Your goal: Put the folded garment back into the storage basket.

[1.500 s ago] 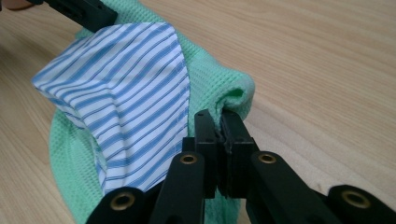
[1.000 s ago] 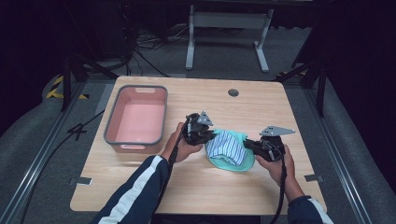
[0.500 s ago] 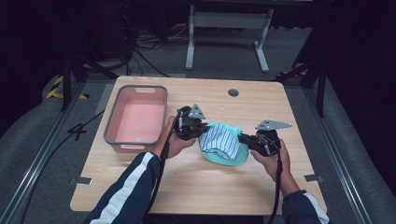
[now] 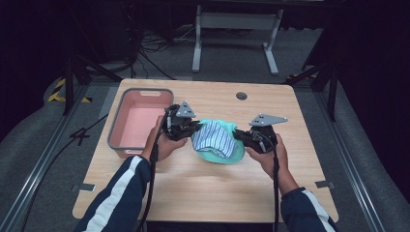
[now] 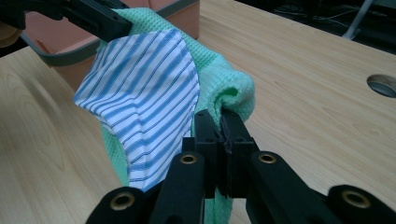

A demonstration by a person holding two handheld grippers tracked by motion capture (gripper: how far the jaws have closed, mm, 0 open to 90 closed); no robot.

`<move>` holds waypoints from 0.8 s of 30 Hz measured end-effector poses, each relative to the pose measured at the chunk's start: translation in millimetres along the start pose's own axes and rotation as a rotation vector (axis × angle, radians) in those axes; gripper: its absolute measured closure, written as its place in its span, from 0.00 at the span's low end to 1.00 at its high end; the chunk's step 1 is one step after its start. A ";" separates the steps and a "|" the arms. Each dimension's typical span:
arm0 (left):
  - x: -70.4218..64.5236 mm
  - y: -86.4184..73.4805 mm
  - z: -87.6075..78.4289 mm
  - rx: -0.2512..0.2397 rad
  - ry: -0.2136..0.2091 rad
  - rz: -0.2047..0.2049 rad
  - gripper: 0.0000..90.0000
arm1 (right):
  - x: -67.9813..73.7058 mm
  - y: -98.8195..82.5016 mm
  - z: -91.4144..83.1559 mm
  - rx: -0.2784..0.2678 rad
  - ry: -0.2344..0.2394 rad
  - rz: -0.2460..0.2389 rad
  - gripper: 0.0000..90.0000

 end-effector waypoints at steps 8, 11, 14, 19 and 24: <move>12.7 -10.3 -21.6 0.008 0.052 0.011 0.94 | 16.2 20.3 8.3 -0.010 0.015 -0.030 0.97; 16.6 -16.8 -29.8 0.009 0.063 0.001 0.94 | 25.3 27.3 12.0 -0.016 0.027 -0.045 0.97; 22.5 -21.8 -39.8 0.005 0.082 -0.005 0.94 | 33.6 37.0 14.5 -0.019 0.040 -0.057 0.97; 32.6 -27.3 -60.8 -0.010 0.105 -0.016 0.94 | 47.8 56.3 14.6 -0.033 0.051 -0.083 0.97; 44.6 -35.3 -79.1 -0.020 0.137 -0.041 0.94 | 62.8 77.7 20.4 -0.039 0.061 -0.113 0.97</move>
Point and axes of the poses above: each handheld gripper's, and its own axes: z roughly forward along the jaws, y roughly out of its top, x roughly to its left, the point moved 8 cm from there along z, roughly forward along the jaws, and after that the axes turned 12 degrees about x, right-handed, at the moved point
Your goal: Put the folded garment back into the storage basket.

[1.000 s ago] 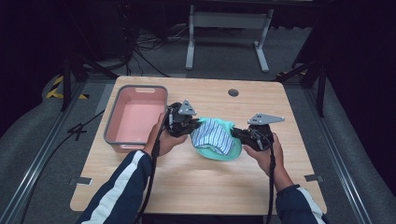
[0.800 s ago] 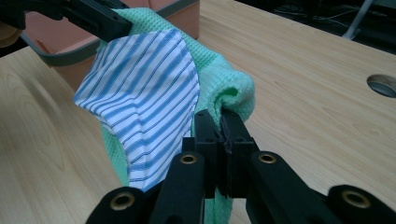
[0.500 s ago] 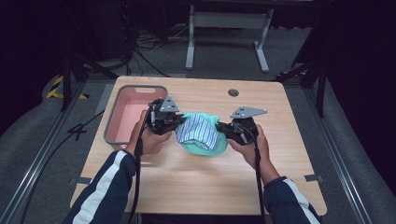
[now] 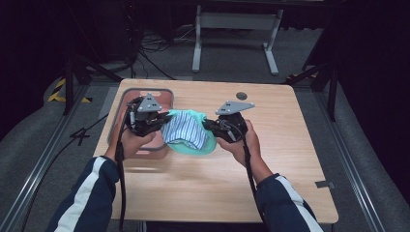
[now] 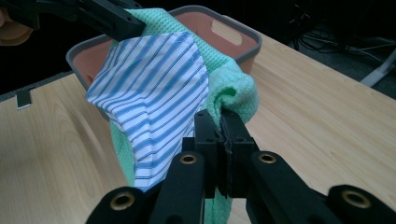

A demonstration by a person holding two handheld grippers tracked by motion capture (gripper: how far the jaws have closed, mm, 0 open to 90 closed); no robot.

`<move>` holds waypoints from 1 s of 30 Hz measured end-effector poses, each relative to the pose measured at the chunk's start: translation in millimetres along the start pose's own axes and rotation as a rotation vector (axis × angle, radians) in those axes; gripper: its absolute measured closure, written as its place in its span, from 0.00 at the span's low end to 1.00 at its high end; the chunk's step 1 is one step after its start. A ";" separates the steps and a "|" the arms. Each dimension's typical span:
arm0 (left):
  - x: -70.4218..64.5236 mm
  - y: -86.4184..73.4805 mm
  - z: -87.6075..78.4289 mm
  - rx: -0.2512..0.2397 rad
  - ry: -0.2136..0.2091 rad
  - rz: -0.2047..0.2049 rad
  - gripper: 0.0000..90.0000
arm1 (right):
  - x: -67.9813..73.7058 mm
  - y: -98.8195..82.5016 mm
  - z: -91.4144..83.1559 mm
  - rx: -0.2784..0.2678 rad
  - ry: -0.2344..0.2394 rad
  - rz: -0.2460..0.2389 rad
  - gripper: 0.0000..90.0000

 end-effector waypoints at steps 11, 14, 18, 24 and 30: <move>37.7 -23.4 -29.4 -0.005 0.072 -0.052 0.94 | 22.6 42.5 20.7 -0.004 0.027 -0.039 0.97; 49.3 -29.3 -33.6 0.004 0.106 -0.074 0.94 | 29.3 53.7 32.8 -0.005 0.036 -0.040 0.97; 63.5 -37.8 -37.5 0.006 0.128 -0.115 0.94 | 38.5 65.4 52.8 0.011 0.053 -0.041 0.97; 78.9 -51.4 -39.0 0.006 0.149 -0.149 0.94 | 48.8 77.7 73.0 0.034 0.054 -0.066 0.97; 91.8 -61.6 -43.4 0.001 0.163 -0.190 0.94 | 53.6 90.2 87.7 0.039 0.061 -0.063 0.97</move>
Point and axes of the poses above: each handheld gripper's, and its own axes: z roughly forward along the jaws, y roughly out of its top, x roughly to its left, the point moved 8 cm from there along z, roughly forward along the jaws, and after that the axes turned 12 degrees about x, right-handed, at the moved point
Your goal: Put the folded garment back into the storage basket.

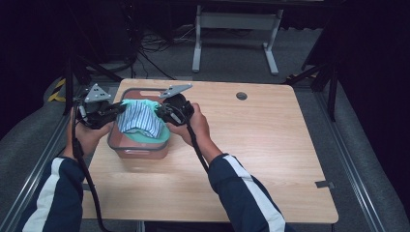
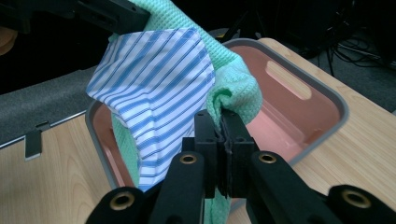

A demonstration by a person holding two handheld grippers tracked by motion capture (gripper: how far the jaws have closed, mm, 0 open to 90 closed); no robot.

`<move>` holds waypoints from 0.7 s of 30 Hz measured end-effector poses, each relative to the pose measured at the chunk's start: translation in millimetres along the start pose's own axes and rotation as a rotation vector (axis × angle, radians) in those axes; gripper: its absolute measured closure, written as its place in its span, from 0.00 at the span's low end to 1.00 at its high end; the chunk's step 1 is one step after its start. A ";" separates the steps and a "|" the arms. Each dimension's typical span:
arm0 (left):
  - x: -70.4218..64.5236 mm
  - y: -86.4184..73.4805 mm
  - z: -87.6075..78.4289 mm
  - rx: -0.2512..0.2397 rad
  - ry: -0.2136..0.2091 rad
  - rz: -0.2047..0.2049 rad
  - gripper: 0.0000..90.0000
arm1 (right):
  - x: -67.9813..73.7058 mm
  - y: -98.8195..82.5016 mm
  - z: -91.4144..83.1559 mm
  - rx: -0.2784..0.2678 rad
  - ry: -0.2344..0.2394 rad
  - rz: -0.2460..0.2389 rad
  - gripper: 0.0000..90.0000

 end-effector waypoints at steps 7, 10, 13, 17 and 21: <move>12.6 -8.3 5.6 0.033 0.025 -0.011 0.94 | 8.4 12.1 27.7 0.029 0.007 -0.014 0.96; 16.0 -12.7 13.5 0.055 0.056 -0.009 0.94 | 10.5 12.2 39.3 0.038 0.017 -0.020 0.96; 17.6 -15.3 20.9 0.066 0.045 -0.016 0.94 | 11.2 11.5 48.3 0.043 0.030 -0.016 0.96; 15.7 -20.5 32.3 0.095 0.041 -0.007 0.94 | 10.3 7.3 60.0 0.067 0.029 -0.014 0.96; 13.7 -24.0 43.4 0.116 0.039 -0.009 0.94 | 7.6 1.1 66.9 0.088 0.022 -0.007 0.96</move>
Point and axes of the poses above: each handheld gripper's, and its own axes: z roughly forward along the jaws, y roughly out of its top, x roughly to its left, the point moved 8 cm from there along z, roughly forward along the jaws, and after that the axes turned 12 degrees about x, right-handed, at the moved point
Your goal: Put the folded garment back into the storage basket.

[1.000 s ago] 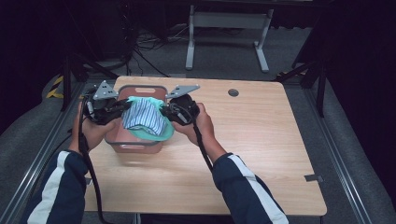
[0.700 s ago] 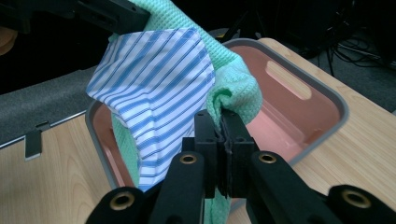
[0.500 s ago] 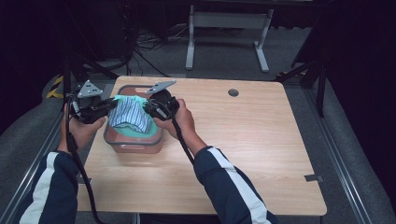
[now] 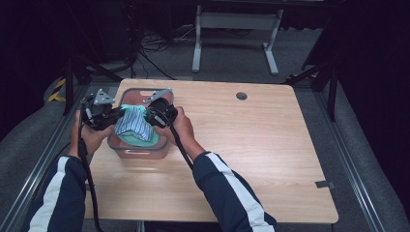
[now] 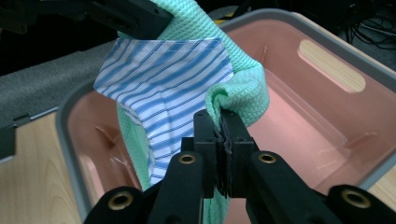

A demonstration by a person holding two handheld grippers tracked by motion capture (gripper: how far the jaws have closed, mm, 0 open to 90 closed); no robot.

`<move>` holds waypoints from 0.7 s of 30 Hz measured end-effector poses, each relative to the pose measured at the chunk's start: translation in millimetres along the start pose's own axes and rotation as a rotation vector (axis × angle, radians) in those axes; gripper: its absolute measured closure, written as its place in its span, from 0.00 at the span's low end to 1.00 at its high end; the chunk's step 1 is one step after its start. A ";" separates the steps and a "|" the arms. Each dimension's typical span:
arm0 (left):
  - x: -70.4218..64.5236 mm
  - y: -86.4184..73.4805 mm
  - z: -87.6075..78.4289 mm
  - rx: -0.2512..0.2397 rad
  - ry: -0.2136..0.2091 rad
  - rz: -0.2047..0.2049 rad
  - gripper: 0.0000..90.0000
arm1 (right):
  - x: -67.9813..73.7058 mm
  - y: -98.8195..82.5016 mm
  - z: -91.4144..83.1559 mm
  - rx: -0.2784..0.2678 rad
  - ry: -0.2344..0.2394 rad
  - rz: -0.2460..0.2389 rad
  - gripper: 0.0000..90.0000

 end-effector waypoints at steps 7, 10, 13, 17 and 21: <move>-4.1 -3.3 19.0 0.020 0.002 0.005 0.94 | -8.1 -10.5 7.2 0.019 0.001 0.024 0.96; -6.6 -6.9 25.4 0.039 0.001 0.008 0.94 | -10.2 -15.9 12.8 0.031 -0.002 0.036 0.96; -8.3 -10.1 32.3 0.043 0.008 0.015 0.93 | -10.5 -20.0 16.8 0.038 -0.006 0.030 0.96; -11.5 -14.0 34.9 0.059 0.000 0.015 0.93 | -13.5 -24.7 20.7 0.053 -0.010 0.034 0.96; -11.1 -15.2 36.1 0.056 0.003 0.020 0.92 | -14.6 -26.5 22.7 0.058 -0.008 0.027 0.94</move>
Point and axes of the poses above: each handheld gripper's, and its own axes: z roughly forward along the jaws, y roughly out of its top, x roughly to its left, the point moved 8 cm from there along z, roughly forward along the jaws, and after that the axes turned 12 degrees about x, right-handed, at the moved point
